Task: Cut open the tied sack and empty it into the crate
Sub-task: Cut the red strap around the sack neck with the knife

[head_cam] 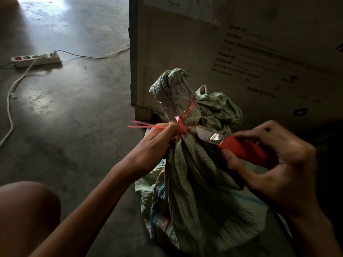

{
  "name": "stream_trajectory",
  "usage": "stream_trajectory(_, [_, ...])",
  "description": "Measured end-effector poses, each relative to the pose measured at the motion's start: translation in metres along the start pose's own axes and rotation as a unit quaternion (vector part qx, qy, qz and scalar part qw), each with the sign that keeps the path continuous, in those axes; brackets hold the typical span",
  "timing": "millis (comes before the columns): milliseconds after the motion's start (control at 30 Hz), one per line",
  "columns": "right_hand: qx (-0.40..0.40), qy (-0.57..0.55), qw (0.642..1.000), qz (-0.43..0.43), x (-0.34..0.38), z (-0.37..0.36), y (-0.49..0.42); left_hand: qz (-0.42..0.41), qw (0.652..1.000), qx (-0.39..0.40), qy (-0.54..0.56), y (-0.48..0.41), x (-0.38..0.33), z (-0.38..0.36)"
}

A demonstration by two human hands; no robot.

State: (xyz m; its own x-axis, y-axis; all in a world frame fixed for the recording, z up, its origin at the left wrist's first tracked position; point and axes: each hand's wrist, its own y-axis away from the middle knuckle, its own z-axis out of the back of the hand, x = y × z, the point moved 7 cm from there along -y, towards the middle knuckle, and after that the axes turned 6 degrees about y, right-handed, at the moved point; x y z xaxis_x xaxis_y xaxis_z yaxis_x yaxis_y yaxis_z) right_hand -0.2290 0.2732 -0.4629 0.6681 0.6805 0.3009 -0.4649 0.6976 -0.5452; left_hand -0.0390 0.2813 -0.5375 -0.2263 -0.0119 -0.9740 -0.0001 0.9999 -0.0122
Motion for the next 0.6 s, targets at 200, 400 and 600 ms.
stream_trajectory(200, [0.006,0.02,1.0,-0.002,0.0016,-0.0019,0.0004,-0.018,1.0,0.021,-0.005,-0.001,0.0021,-0.0044])
stream_trajectory(400, [0.022,0.036,0.999,0.001,0.0003,-0.0012,0.0008,-0.024,0.999,0.016,-0.019,0.0004,0.0022,-0.0022])
stream_trajectory(600, [0.036,0.038,0.999,0.008,-0.0006,-0.0025,0.0013,-0.036,0.998,0.002,-0.053,-0.0023,0.0049,0.0025])
